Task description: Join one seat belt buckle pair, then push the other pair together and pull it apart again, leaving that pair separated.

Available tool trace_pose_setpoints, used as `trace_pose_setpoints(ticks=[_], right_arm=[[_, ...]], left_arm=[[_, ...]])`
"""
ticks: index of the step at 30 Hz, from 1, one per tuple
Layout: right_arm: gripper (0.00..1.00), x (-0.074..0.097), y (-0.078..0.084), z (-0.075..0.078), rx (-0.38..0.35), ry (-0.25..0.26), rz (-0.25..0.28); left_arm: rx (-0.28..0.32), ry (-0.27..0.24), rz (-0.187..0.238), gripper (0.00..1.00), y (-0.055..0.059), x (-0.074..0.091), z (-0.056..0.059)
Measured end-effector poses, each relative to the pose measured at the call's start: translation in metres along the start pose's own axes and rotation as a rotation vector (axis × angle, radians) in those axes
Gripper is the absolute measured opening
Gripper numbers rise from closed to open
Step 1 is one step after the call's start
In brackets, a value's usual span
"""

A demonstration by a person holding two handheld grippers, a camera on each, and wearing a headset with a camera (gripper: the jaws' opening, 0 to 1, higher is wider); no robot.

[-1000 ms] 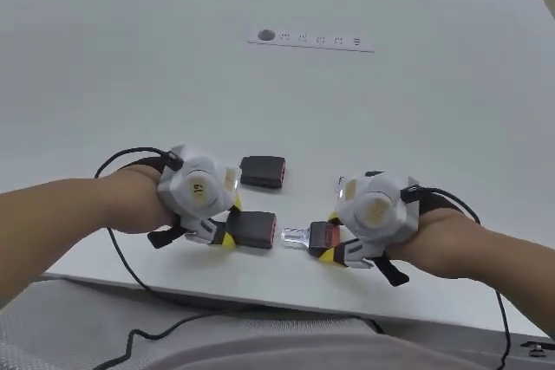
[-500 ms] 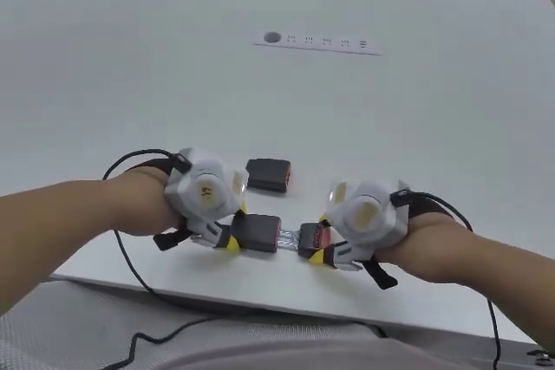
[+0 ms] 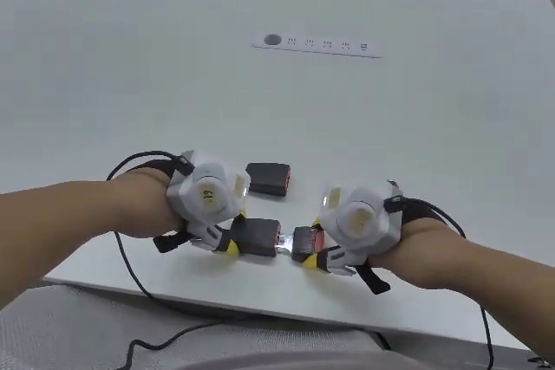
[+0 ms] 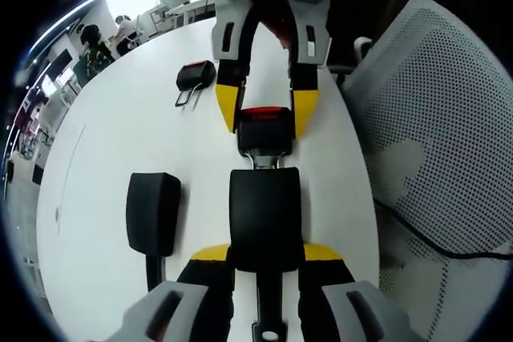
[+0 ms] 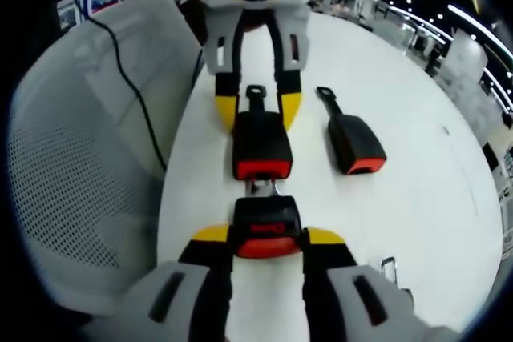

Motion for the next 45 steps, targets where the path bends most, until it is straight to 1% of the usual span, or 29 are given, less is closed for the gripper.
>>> trace_pose_setpoints(ticks=[6,10,14,20,22,27,31,34,35,36,37,38,45], right_arm=[[0.31,-0.002,-0.003,0.000,-0.016,0.002,0.001],[0.31,-0.002,-0.003,0.000,-0.016,0.001,0.000],[0.31,-0.002,-0.004,0.000,-0.005,-0.005,0.000],[0.31,-0.002,-0.006,0.001,-0.010,-0.011,-0.006],[0.30,-0.003,-0.007,-0.001,-0.023,-0.009,0.006],[0.30,-0.006,-0.009,-0.002,-0.025,0.000,0.014],[0.30,-0.006,-0.009,-0.001,-0.028,0.001,0.017],[0.30,-0.009,-0.014,-0.002,-0.025,-0.001,0.014],[0.30,-0.010,-0.017,-0.004,-0.032,-0.014,0.032],[0.30,-0.007,-0.017,-0.005,-0.023,-0.009,0.020],[0.30,-0.007,-0.016,-0.004,-0.020,-0.012,0.031],[0.30,-0.007,-0.015,-0.003,-0.024,-0.014,0.032],[0.31,-0.008,-0.013,-0.001,-0.024,-0.007,0.023]], left_arm=[[0.010,0.006,0.002,0.30,0.000,0.001,-0.001],[0.003,0.014,0.010,0.30,0.001,0.000,-0.001],[0.001,0.013,-0.001,0.31,0.000,0.001,0.000],[-0.003,0.017,-0.014,0.31,-0.001,0.000,-0.001],[-0.001,0.018,-0.013,0.31,-0.001,0.001,-0.001],[-0.002,0.013,-0.014,0.31,-0.001,0.001,0.000],[-0.011,0.017,-0.010,0.30,-0.002,0.001,0.000],[-0.016,0.018,-0.007,0.30,-0.002,0.000,-0.001],[-0.010,0.016,-0.016,0.30,0.000,0.001,-0.002],[0.006,0.015,-0.005,0.30,-0.001,-0.001,0.000],[-0.001,0.014,0.002,0.30,0.000,-0.003,0.003],[0.002,0.013,0.006,0.30,0.000,-0.002,0.002],[0.004,0.013,-0.004,0.31,-0.002,-0.002,0.002]])
Point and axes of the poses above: the centre of the closed fingertips' face, and the gripper's own axes: x roughly backward along the fingers, z roughly to its right, y roughly out of its underside, the point moved 9 cm from there along x, roughly backward along the fingers, and after that the axes turned 10 degrees about -y, right-handed, at the moved point
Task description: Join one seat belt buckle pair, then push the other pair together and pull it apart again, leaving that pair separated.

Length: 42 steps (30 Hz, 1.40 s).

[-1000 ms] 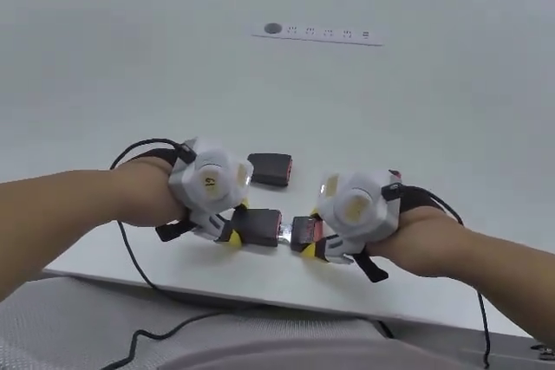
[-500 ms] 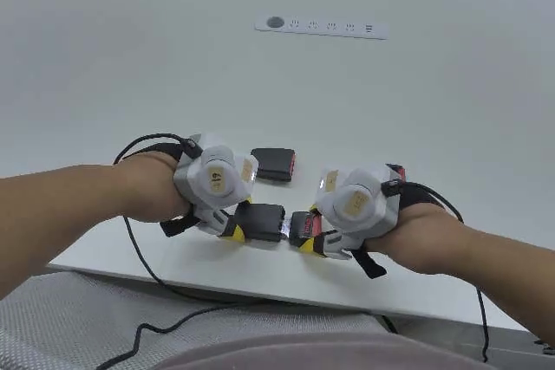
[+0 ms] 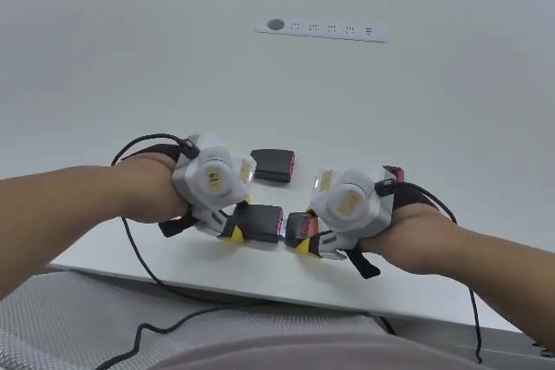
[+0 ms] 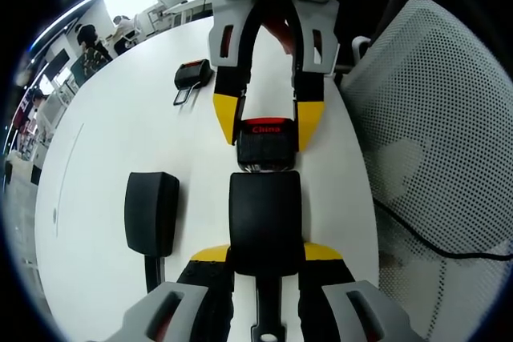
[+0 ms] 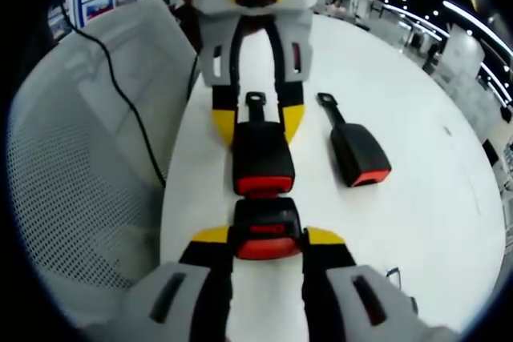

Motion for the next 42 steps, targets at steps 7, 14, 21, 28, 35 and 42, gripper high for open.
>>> trace_pose_setpoints(ticks=[7,14,21,28,35,42], right_arm=[[0.30,0.0023,0.0052,0.0023,0.014,-0.012,0.015],[0.30,0.0021,0.0055,0.0038,0.025,-0.015,0.015],[0.30,0.0016,0.0063,0.0037,0.021,-0.015,0.026],[0.31,0.0014,0.0063,0.0033,0.026,-0.017,0.030],[0.31,0.0014,0.0066,0.0033,0.031,-0.018,0.032],[0.31,0.0014,0.0062,0.0031,0.033,-0.019,0.026]], left_arm=[[-0.006,-0.005,-0.024,0.30,0.0001,0.0011,-0.0007],[0.022,0.002,-0.005,0.30,0.0048,0.0007,-0.0052],[0.021,0.003,0.002,0.30,0.0050,0.0014,-0.0063],[0.018,0.003,0.002,0.30,0.0049,0.0020,-0.0069],[0.023,0.004,0.003,0.30,0.0053,0.0019,-0.0076],[0.027,0.003,0.012,0.30,0.0054,0.0024,-0.0073]])
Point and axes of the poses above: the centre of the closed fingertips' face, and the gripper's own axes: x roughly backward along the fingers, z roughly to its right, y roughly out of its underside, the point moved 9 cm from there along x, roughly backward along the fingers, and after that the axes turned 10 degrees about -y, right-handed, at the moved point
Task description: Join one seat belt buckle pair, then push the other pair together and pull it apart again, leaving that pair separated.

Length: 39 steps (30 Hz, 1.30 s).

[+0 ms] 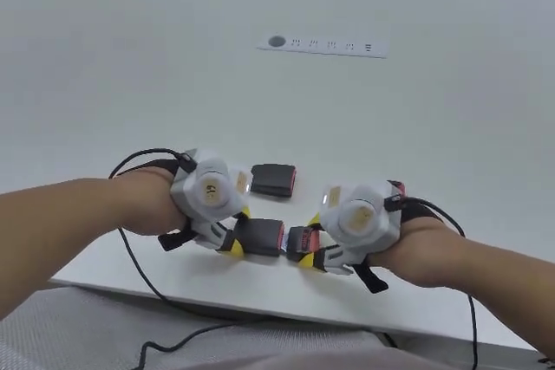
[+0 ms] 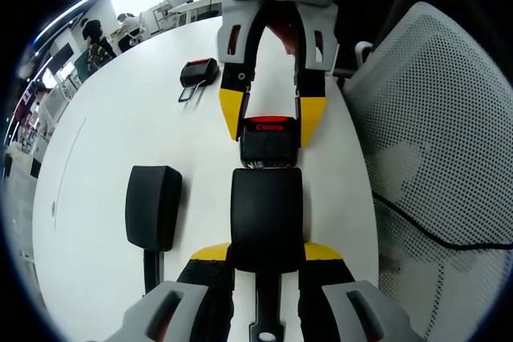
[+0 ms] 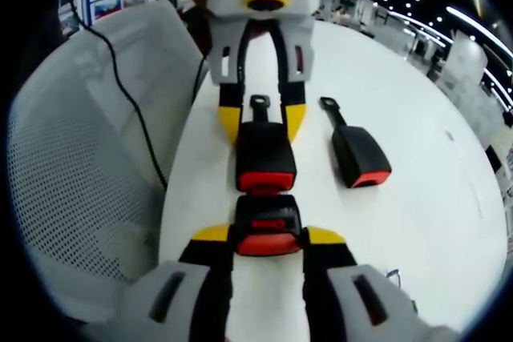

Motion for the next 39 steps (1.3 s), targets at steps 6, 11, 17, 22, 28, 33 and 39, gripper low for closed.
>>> trace_pose_setpoints(ticks=[6,11,17,22,28,33,39], right_arm=[[0.32,-0.0001,-0.0005,-0.0001,-0.011,0.000,-0.001],[0.33,0.0002,-0.0002,-0.0001,-0.007,0.002,0.004],[0.33,0.0004,-0.0002,-0.0004,0.013,0.005,0.002],[0.34,0.0013,-0.0013,0.0008,-0.006,0.001,0.011],[0.34,0.0026,-0.0042,0.0010,-0.010,-0.006,0.011],[0.35,0.0014,-0.0046,0.0005,0.002,-0.010,0.008],[0.39,0.0021,-0.0075,-0.0014,0.008,-0.008,0.010]], left_arm=[[0.004,-0.007,-0.009,0.31,-0.0005,-0.0004,0.0007],[0.010,-0.007,-0.007,0.32,0.0002,-0.0009,0.0001],[0.014,-0.010,-0.011,0.32,0.0001,-0.0013,0.0001],[0.057,-0.016,-0.028,0.33,0.0002,-0.0011,-0.0001],[0.060,-0.020,-0.033,0.33,-0.0016,-0.0002,0.0013],[0.034,-0.022,-0.050,0.34,-0.0033,-0.0008,0.0022],[-0.002,-0.028,-0.048,0.38,-0.0093,0.0030,0.0059]])
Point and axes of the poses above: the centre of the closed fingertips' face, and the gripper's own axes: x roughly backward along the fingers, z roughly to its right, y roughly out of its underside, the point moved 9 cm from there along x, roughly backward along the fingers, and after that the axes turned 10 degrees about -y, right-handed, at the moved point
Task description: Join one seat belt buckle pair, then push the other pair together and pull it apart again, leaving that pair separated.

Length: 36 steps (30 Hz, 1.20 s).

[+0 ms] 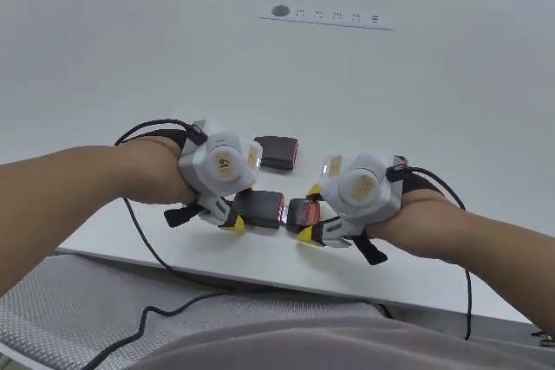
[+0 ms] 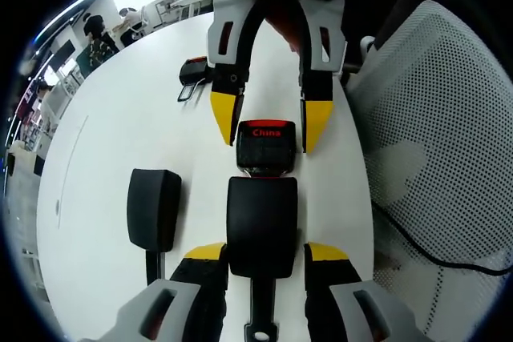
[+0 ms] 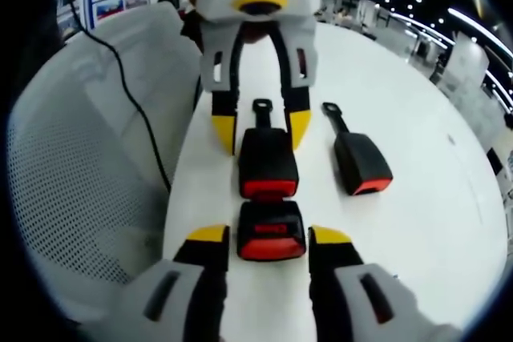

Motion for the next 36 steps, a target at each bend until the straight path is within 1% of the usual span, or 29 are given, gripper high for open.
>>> trace_pose_setpoints(ticks=[5,8,11,13,20,21,22,23,27,30,33,36], right_arm=[[0.40,0.008,-0.003,-0.001,0.001,0.013,0.011],[0.40,0.014,-0.005,-0.001,0.003,0.021,0.020],[0.40,0.019,-0.006,0.001,0.004,0.032,0.025],[0.40,0.022,-0.008,0.002,0.005,0.039,0.029],[0.40,0.028,-0.007,0.004,0.019,0.047,0.029],[0.41,0.029,-0.007,0.003,0.027,0.037,0.027],[0.41,0.029,-0.006,0.004,0.031,0.039,0.028],[0.41,0.030,-0.006,0.005,0.035,0.038,0.024],[0.41,0.036,-0.001,0.013,0.033,0.046,0.016],[0.41,0.043,0.002,0.022,0.020,0.058,0.017],[0.40,0.047,0.007,0.026,0.019,0.062,0.008],[0.40,0.053,0.015,0.034,0.014,0.072,-0.006]], left_arm=[[-0.009,-0.017,0.006,0.41,-0.003,0.011,-0.003],[-0.028,-0.035,0.012,0.42,-0.007,0.018,-0.008],[-0.022,-0.056,0.025,0.44,-0.011,0.023,-0.014],[-0.017,-0.060,0.028,0.44,-0.012,0.025,-0.017],[-0.031,-0.082,0.032,0.46,-0.020,0.026,-0.030],[-0.035,-0.083,0.035,0.47,-0.021,0.026,-0.033],[-0.033,-0.084,0.036,0.47,-0.021,0.026,-0.036],[-0.026,-0.084,0.034,0.47,-0.020,0.025,-0.041],[-0.028,-0.082,0.020,0.47,-0.019,0.021,-0.052],[-0.027,-0.085,0.019,0.47,-0.019,0.020,-0.059],[-0.018,-0.085,0.017,0.47,-0.015,0.018,-0.067],[-0.019,-0.091,0.017,0.47,-0.013,0.015,-0.074]])
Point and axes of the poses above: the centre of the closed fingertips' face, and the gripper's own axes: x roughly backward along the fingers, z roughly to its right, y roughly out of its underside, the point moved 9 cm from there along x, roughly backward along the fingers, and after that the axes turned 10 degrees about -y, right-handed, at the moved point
